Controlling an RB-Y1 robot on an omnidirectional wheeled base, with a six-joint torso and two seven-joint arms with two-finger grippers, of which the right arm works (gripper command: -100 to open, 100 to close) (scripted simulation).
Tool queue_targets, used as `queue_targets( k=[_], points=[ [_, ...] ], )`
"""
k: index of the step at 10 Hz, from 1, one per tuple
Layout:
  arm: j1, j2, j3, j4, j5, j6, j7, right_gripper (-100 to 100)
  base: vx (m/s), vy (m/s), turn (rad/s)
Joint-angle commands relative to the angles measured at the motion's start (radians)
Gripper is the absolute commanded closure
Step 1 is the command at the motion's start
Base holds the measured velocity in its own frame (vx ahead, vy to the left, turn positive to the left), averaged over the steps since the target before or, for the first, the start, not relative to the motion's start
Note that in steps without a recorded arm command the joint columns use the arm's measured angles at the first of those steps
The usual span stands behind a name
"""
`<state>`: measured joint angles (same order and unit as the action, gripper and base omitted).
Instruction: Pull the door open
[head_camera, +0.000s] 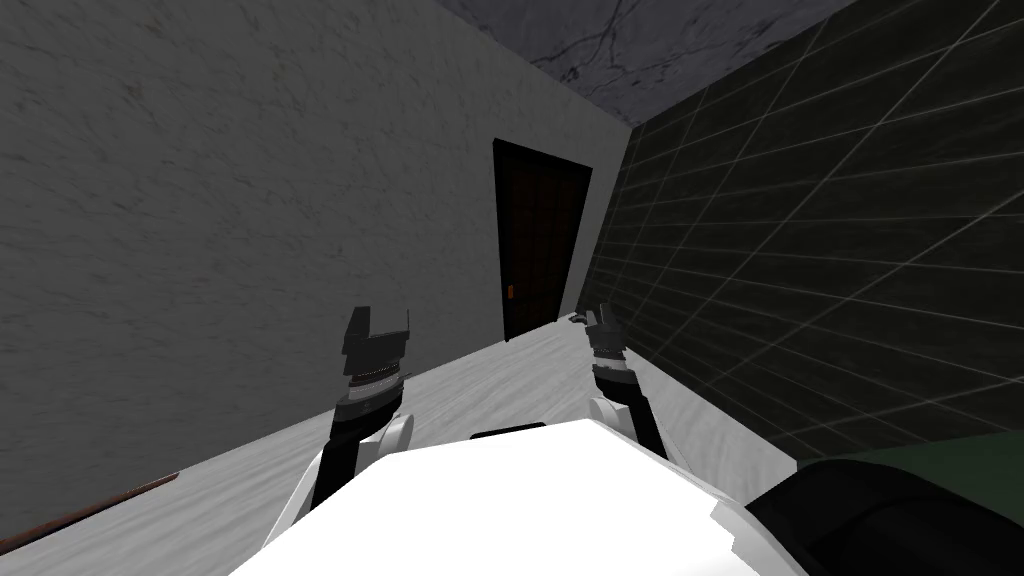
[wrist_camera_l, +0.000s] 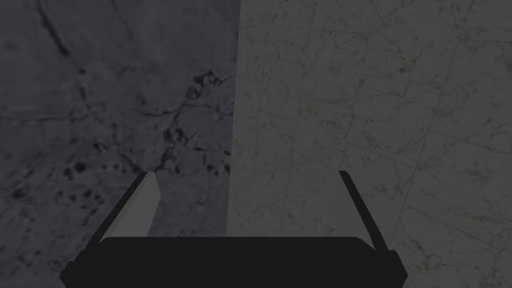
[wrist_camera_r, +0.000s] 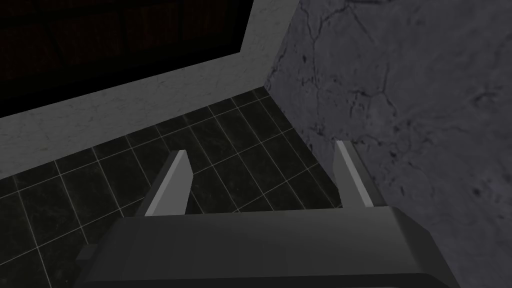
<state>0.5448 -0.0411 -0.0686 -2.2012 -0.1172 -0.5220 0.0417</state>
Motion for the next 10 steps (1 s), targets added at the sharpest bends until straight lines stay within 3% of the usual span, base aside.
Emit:
queue_targets(
  k=[1,10],
  points=[
    [-0.009,-0.006,-0.004,0.030,0.013,-0.010,0.023,-100,0.076,-0.092,0.066],
    [-0.062,-0.035,-0.025,0.215,0.090,-0.069,0.166,-100,0.108,0.018,0.029]
  ],
)
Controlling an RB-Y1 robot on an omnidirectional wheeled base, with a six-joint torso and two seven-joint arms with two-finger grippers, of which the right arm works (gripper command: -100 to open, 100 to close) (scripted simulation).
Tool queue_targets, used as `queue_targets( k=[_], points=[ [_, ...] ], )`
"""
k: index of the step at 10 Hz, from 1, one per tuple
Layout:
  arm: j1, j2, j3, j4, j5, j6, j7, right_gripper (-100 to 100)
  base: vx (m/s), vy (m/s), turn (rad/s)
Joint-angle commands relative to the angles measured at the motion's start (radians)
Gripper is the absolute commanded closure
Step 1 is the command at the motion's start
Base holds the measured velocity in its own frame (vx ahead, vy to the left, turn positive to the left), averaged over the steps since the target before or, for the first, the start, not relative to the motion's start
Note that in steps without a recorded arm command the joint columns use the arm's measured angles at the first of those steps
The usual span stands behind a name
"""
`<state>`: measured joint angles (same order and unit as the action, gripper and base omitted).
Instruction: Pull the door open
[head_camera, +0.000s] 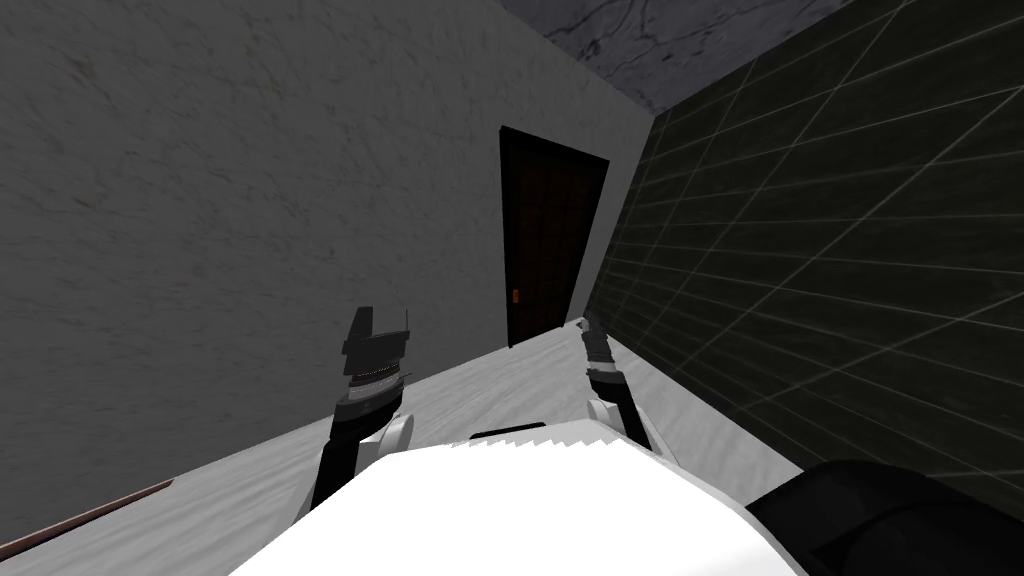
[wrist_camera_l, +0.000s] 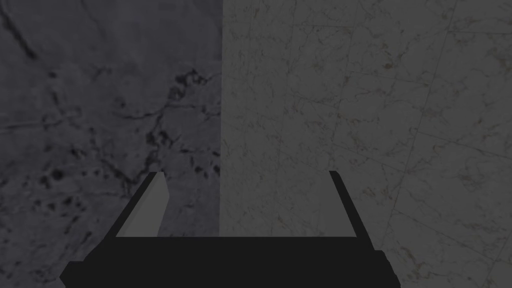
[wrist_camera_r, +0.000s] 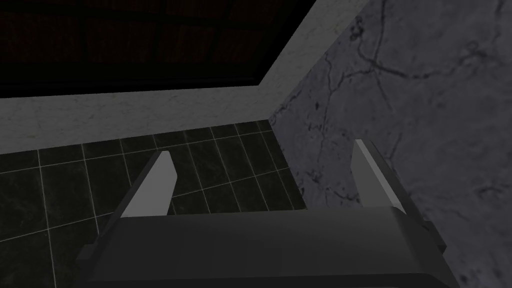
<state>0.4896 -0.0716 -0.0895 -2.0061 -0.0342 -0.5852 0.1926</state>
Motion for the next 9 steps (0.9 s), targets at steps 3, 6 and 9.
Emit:
queue_targets(
  k=[3,6,9],
  points=[
    [-0.023,-0.011,-0.011,0.076,0.030,-0.024,0.059,-100,0.114,0.003,0.029],
    [-0.040,-0.018,-0.018,0.135,0.055,-0.044,0.105,-100,0.091,0.006,0.031],
    [-0.058,-0.024,-0.026,0.200,0.082,-0.064,0.155,-100,0.097,0.006,0.037]
  ],
)
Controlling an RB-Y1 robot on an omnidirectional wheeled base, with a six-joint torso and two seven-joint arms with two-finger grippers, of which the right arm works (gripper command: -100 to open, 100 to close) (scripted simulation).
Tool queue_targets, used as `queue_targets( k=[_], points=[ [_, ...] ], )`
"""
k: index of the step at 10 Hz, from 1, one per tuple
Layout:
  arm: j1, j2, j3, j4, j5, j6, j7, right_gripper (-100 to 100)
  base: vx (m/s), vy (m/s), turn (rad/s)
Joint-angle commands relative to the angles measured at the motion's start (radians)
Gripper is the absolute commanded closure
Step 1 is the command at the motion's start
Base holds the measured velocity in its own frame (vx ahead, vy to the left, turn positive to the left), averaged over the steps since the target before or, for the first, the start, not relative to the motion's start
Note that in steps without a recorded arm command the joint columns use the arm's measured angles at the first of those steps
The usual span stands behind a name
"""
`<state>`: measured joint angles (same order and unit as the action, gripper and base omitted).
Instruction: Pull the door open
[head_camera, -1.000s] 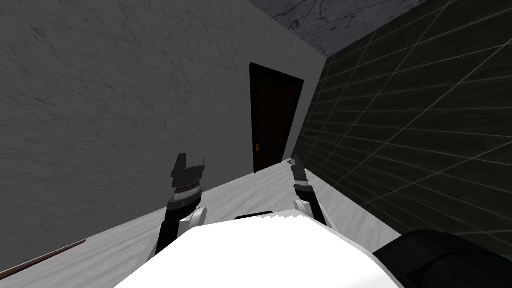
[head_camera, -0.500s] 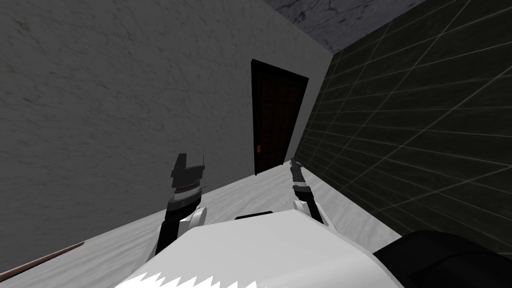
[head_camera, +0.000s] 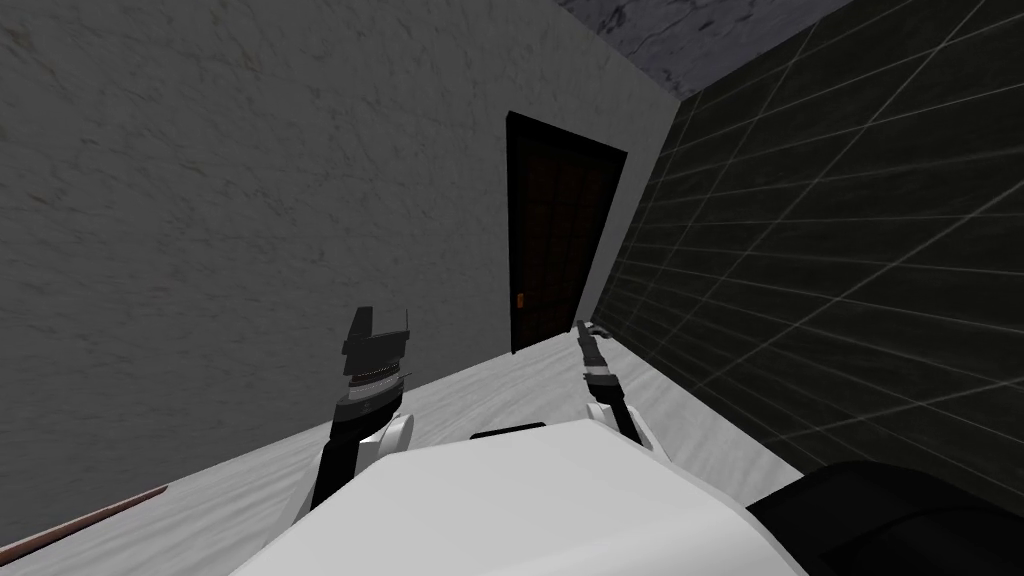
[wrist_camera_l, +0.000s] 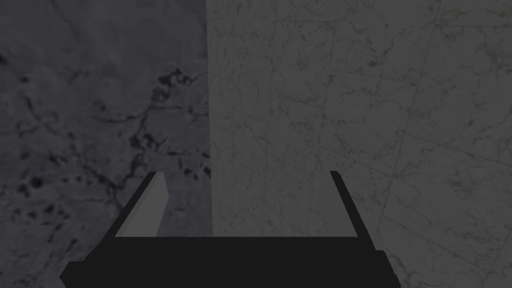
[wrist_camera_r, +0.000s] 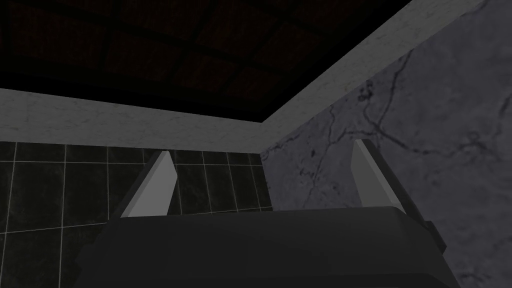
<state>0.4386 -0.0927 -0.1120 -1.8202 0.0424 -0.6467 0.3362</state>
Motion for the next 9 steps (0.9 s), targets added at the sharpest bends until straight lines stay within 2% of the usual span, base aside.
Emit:
queue_targets(
  k=[1,9],
  points=[
    [-0.013,-0.005,-0.006,0.036,0.014,-0.010,0.029,-100,0.087,0.002,0.026],
    [-0.066,-0.021,-0.028,0.220,0.091,-0.069,0.171,-100,0.102,-0.001,0.036]
  ],
)
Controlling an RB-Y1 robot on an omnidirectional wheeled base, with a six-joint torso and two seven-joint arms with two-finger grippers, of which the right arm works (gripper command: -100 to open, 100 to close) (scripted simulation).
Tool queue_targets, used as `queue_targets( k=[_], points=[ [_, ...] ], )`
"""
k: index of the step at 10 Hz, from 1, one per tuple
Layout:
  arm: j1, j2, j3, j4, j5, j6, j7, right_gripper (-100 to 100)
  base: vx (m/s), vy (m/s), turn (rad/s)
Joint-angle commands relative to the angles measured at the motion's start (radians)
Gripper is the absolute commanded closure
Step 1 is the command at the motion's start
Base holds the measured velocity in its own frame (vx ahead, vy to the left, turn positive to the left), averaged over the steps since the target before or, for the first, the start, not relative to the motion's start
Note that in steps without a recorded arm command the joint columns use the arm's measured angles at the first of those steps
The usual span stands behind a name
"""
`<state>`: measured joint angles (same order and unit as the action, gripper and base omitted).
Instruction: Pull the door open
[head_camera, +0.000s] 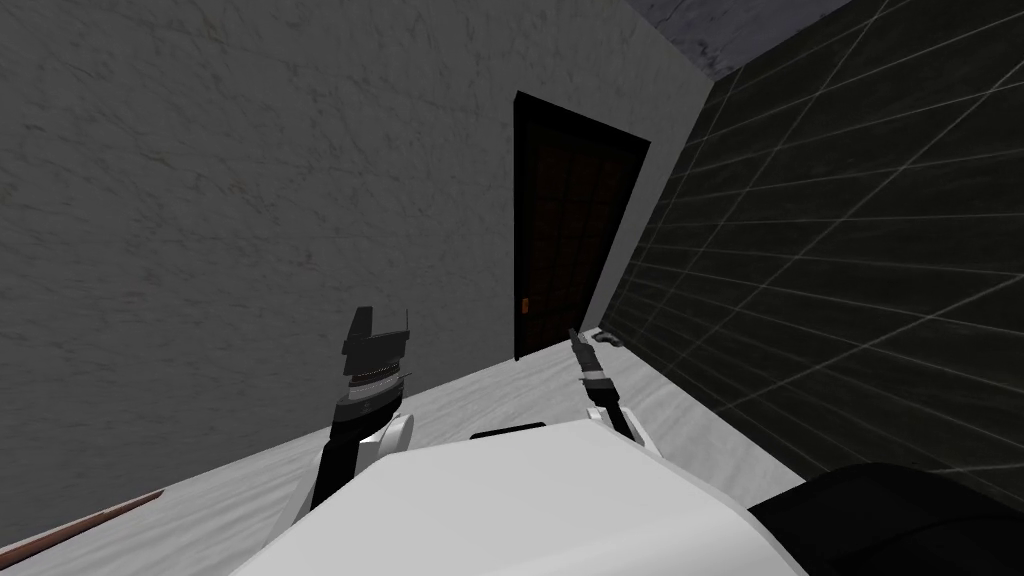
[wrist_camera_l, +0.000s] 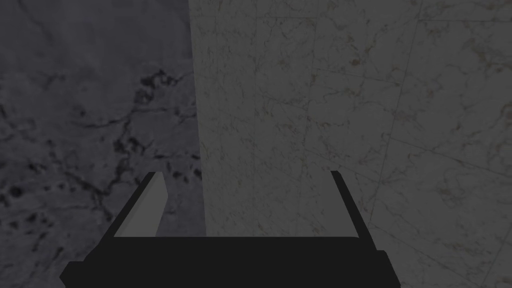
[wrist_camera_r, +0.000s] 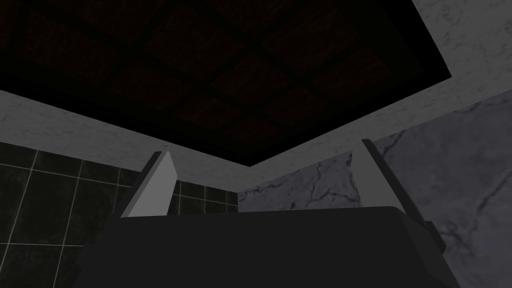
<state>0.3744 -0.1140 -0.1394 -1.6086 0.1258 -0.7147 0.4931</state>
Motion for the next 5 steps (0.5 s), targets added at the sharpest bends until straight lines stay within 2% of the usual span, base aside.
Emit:
queue_targets(
  k=[1,5],
  points=[
    [-0.009,-0.002,-0.003,0.032,0.017,-0.009,0.032,-100,0.099,0.005,0.041],
    [-0.036,-0.008,-0.014,0.127,0.057,-0.039,0.106,-100,0.094,0.001,0.036]
  ],
)
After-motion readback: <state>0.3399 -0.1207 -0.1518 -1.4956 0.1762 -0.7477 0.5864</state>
